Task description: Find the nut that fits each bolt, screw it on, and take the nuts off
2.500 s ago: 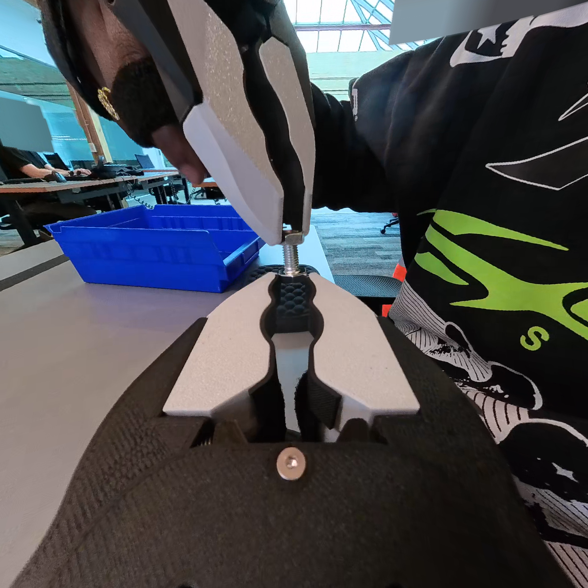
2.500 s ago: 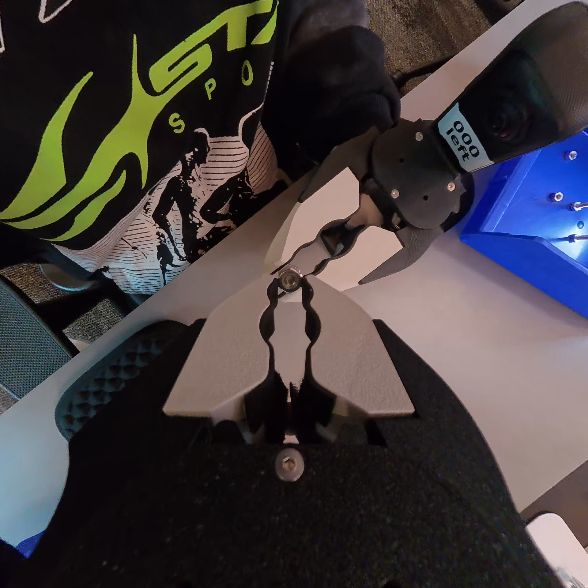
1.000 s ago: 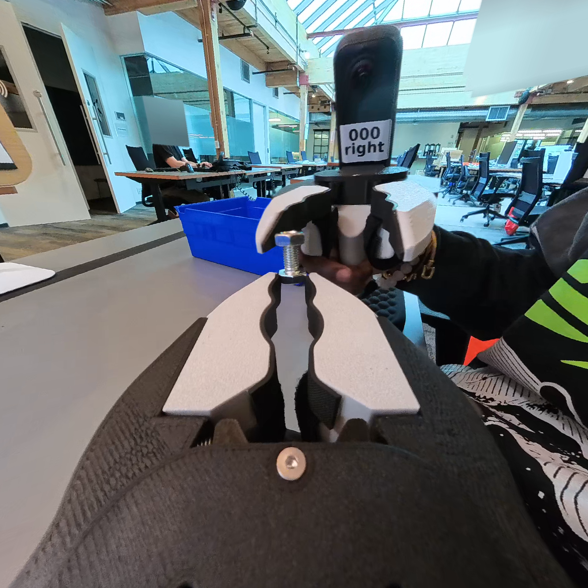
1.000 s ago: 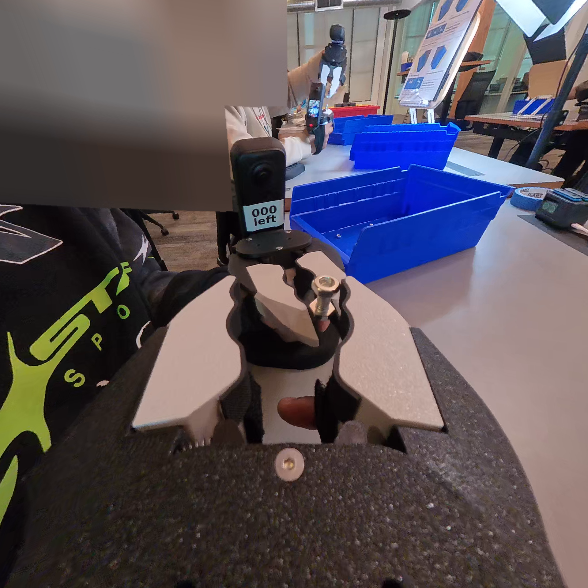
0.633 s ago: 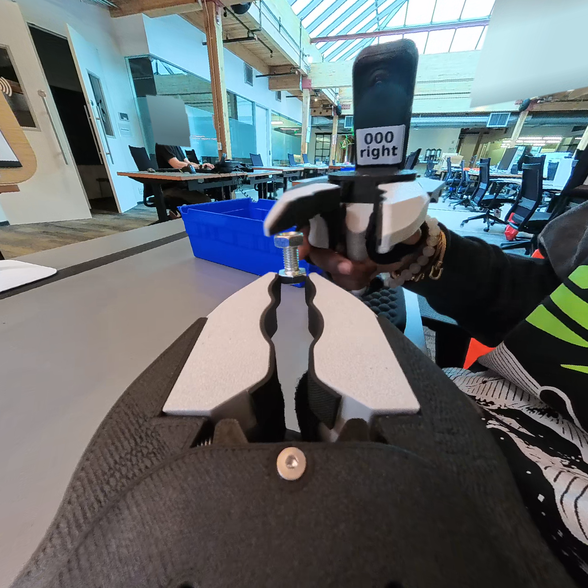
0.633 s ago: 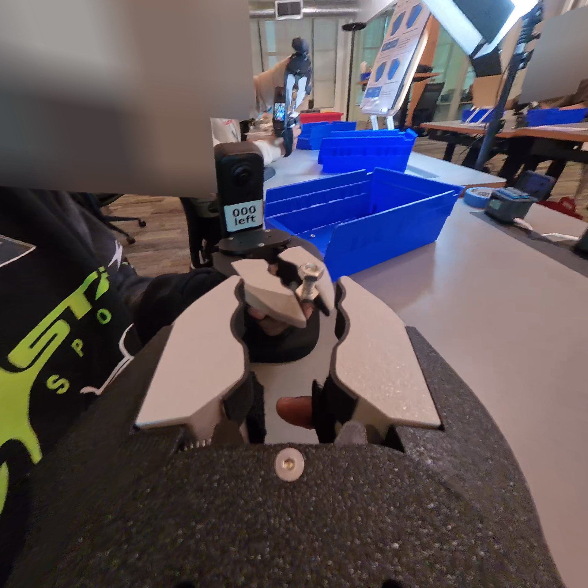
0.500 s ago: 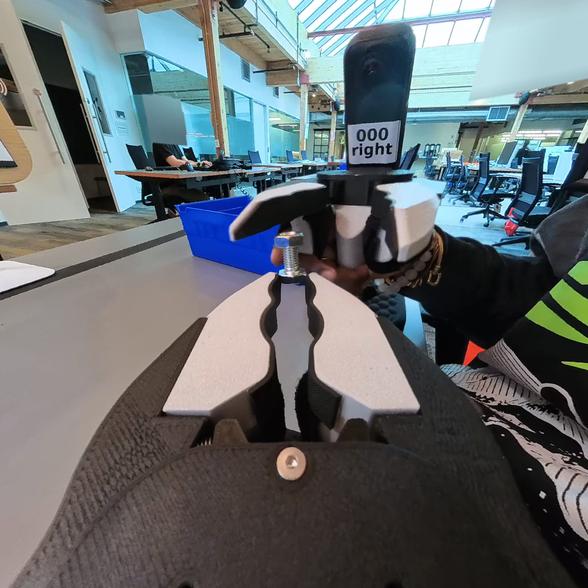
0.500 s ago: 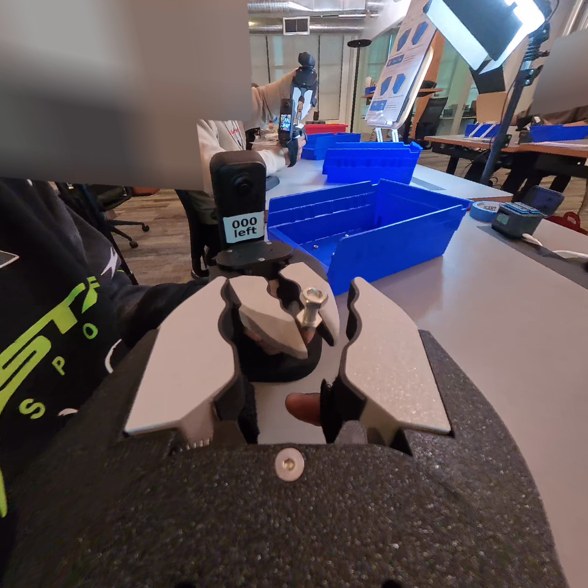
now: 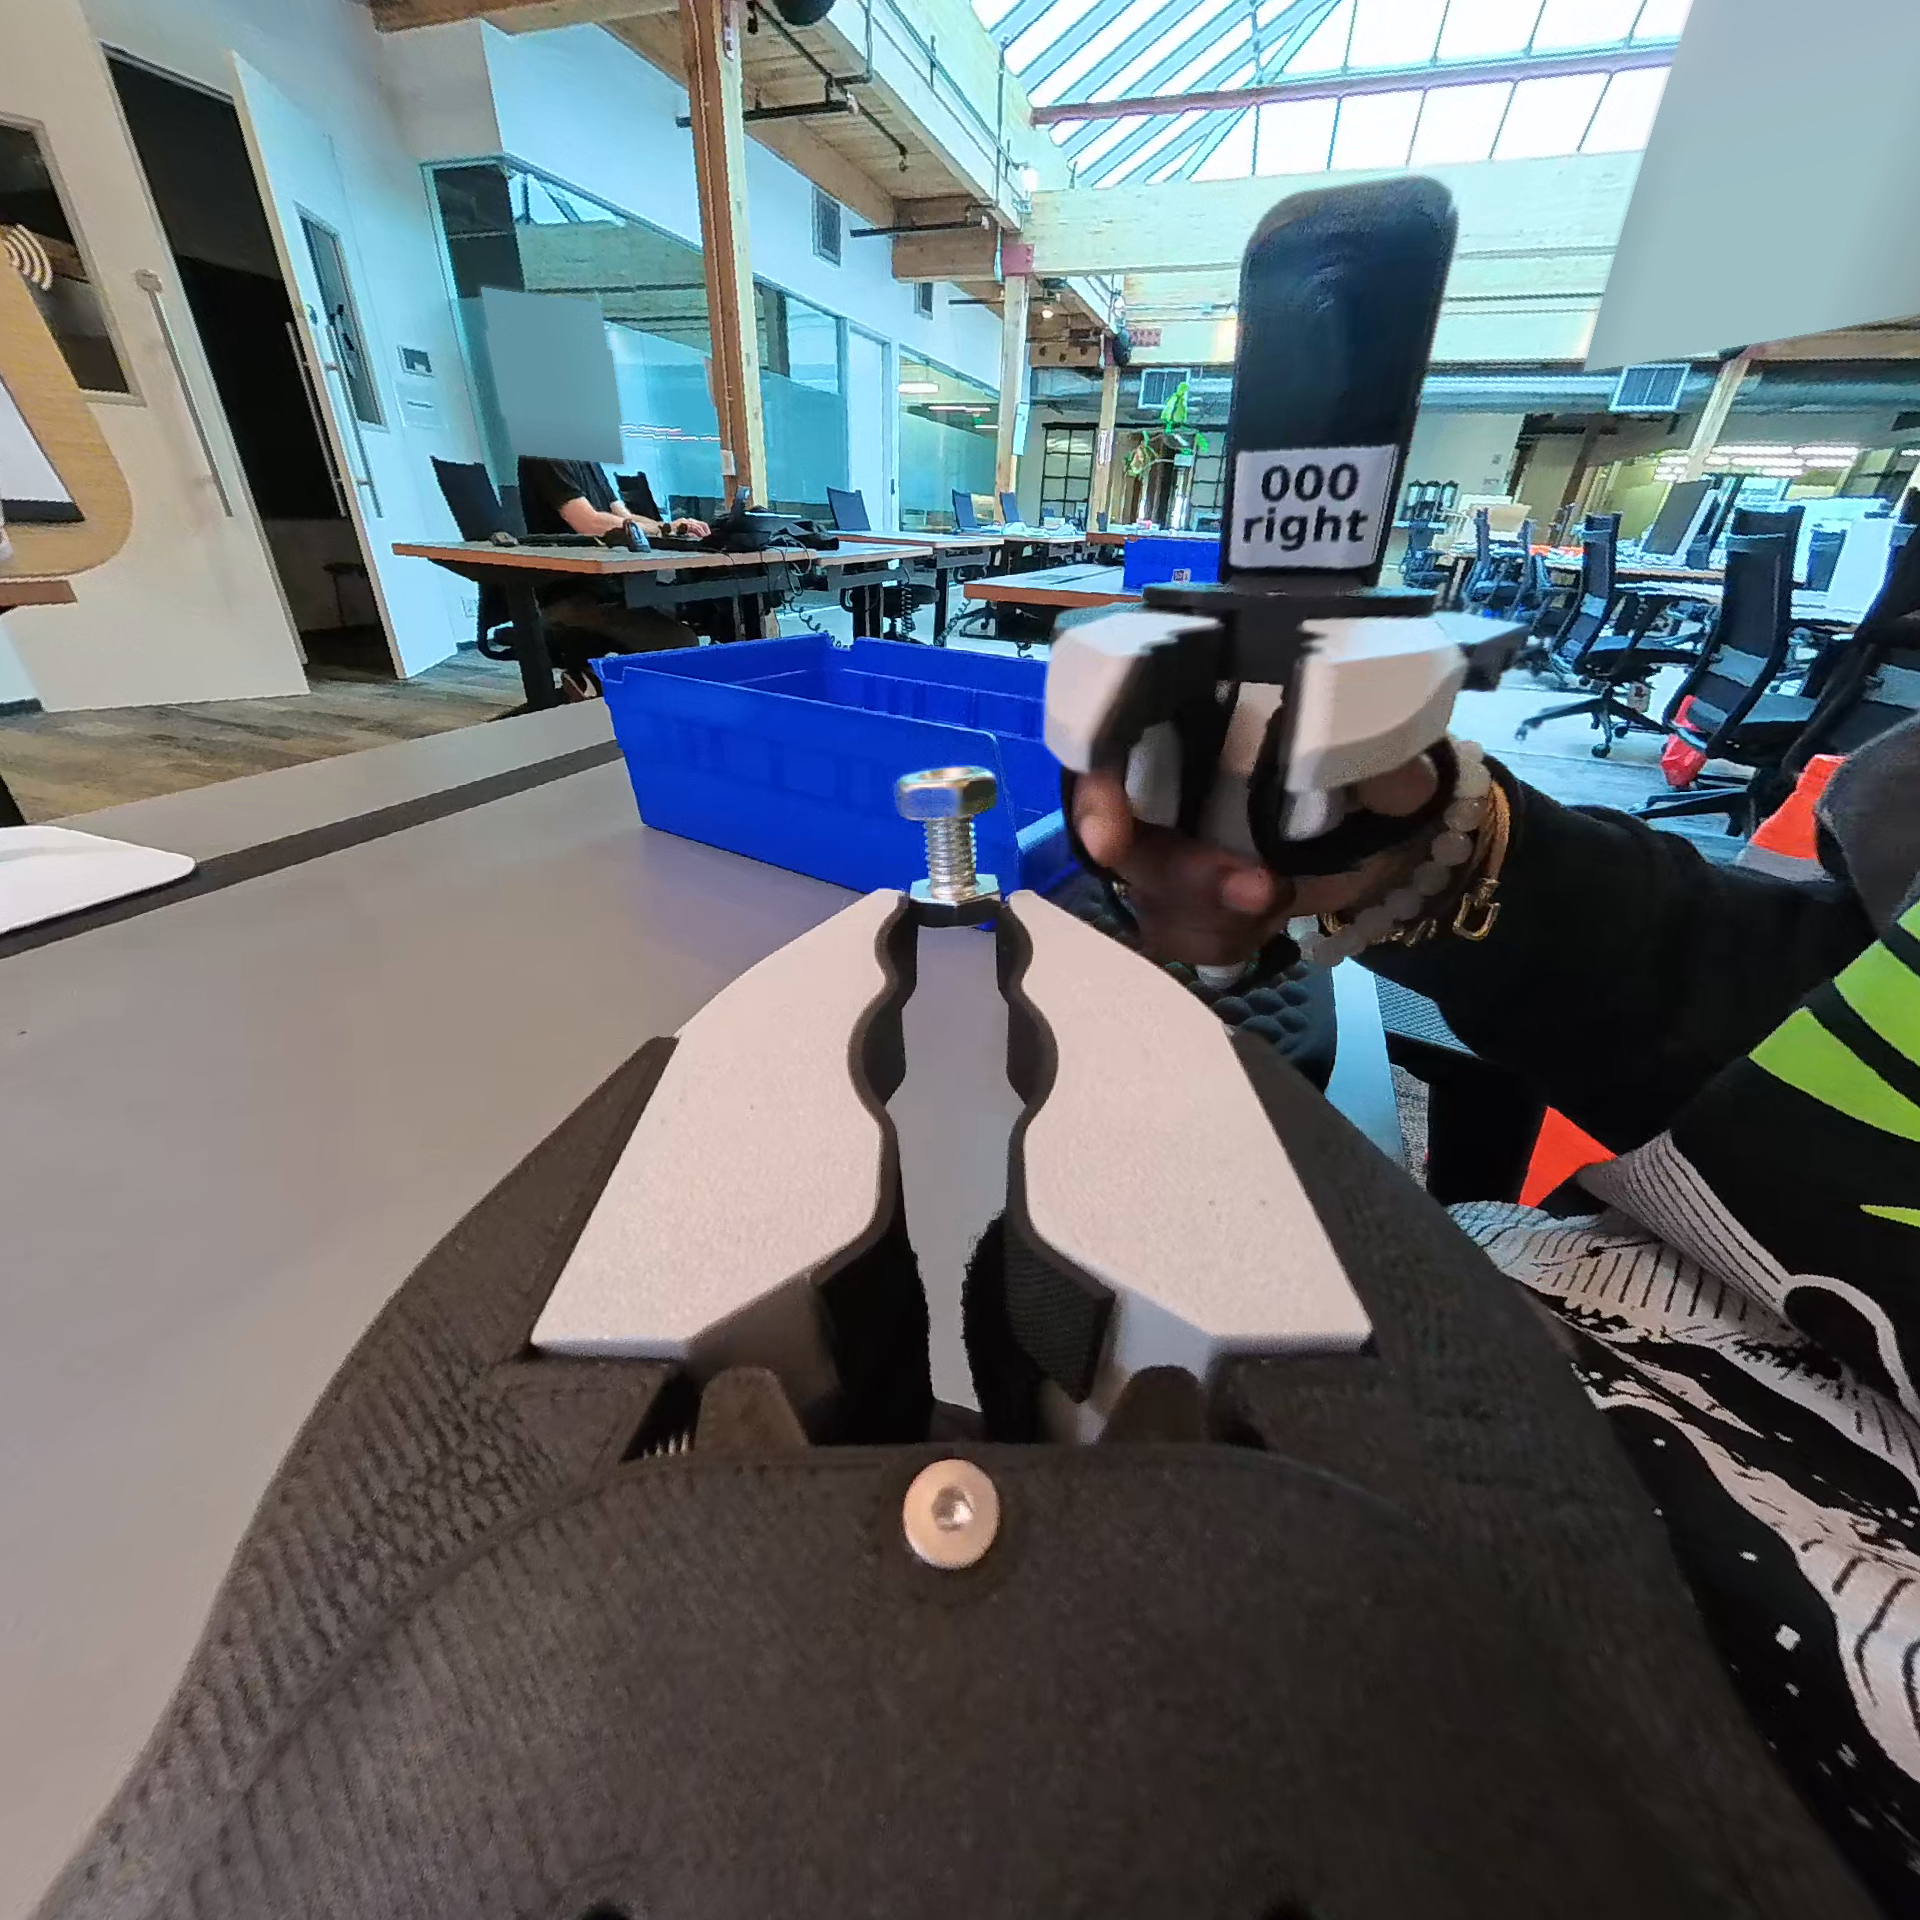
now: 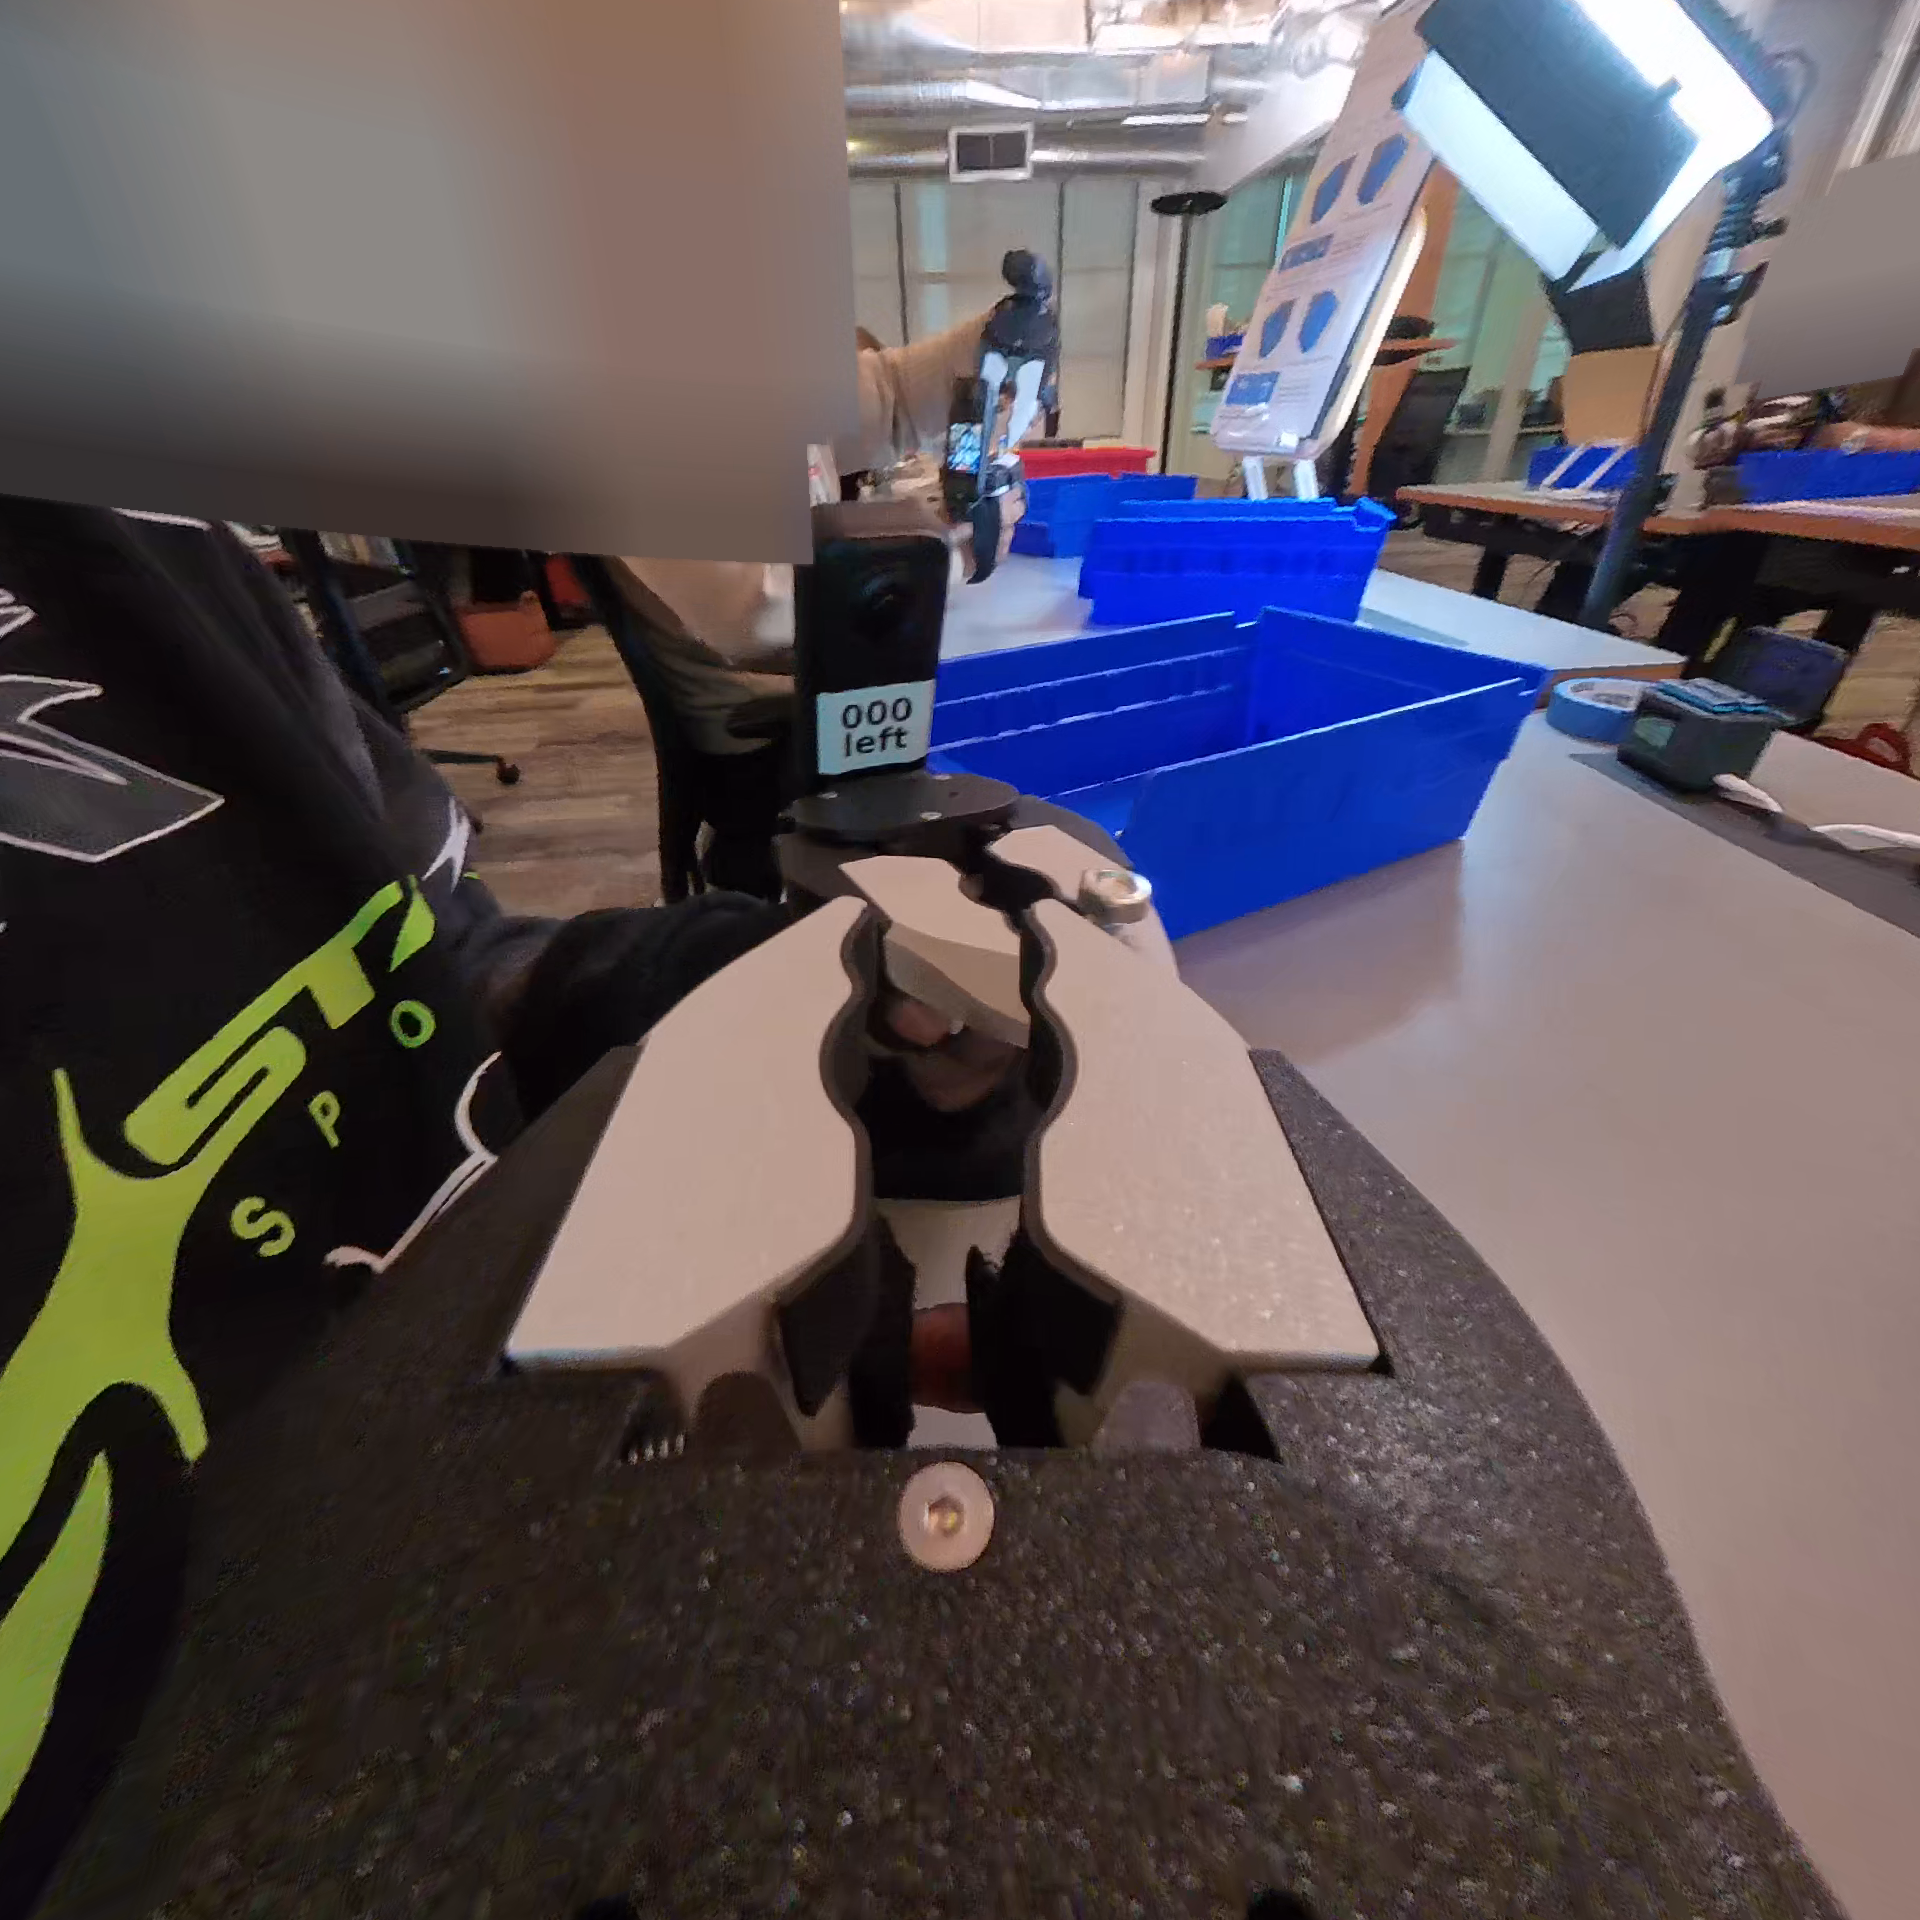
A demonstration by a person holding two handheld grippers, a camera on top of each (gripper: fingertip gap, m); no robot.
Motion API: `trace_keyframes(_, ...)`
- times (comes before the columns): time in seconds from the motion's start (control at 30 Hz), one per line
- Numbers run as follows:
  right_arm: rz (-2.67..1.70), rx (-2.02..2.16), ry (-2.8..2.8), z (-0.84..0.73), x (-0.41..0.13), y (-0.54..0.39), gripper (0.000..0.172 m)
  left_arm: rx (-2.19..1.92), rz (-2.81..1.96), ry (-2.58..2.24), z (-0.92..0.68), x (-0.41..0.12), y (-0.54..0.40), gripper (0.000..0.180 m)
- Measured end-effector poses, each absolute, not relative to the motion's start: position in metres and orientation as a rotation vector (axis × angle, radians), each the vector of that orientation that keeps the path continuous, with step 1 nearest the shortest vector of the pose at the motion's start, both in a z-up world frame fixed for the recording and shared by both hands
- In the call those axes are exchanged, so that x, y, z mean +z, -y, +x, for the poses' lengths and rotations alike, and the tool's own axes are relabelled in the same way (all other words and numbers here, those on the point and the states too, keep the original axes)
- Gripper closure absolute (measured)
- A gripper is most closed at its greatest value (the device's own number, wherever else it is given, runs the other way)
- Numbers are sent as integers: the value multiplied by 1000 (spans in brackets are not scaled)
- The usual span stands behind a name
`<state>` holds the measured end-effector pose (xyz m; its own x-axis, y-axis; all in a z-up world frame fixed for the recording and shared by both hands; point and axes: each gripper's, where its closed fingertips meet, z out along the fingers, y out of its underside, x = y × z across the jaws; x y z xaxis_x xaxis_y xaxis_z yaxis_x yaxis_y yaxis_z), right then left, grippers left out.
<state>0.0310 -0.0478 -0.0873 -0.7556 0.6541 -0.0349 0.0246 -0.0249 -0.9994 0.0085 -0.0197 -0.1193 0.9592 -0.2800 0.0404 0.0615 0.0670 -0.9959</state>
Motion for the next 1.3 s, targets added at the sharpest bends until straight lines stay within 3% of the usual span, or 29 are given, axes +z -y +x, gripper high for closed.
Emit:
trace_keyframes(0.07,-737,1811,1755,23,-86,42,142,-256,-1484,-185,9,-120,20,166)
trace_keyframes(0.17,-754,1790,1735,9,-88,45,117,-254,-1490,-200,11,-120,20,166)
trace_keyframes(0.27,-733,1783,1780,-1,-92,57,110,-253,-1495,-208,12,-121,19,166)
trace_keyframes(0.57,-736,1746,1823,1,-99,61,116,-256,-1499,-196,11,-122,19,166)
trace_keyframes(0.67,-775,1756,1787,11,-99,48,128,-260,-1493,-197,11,-121,19,166)
trace_keyframes(0.73,-753,1809,1786,22,-97,45,152,-256,-1499,-180,8,-122,18,166)
trace_keyframes(0.8,-753,1851,1757,26,-93,41,154,-261,-1498,-179,8,-122,18,166)
trace_keyframes(0.87,-779,1813,1719,18,-93,36,150,-259,-1498,-184,9,-122,18,166)
trace_keyframes(1.03,-780,1786,1737,-3,-97,49,118,-249,-1512,-211,13,-124,18,166)
trace_keyframes(1.3,-733,1773,1792,-6,-102,65,122,-248,-1519,-211,13,-125,17,166)
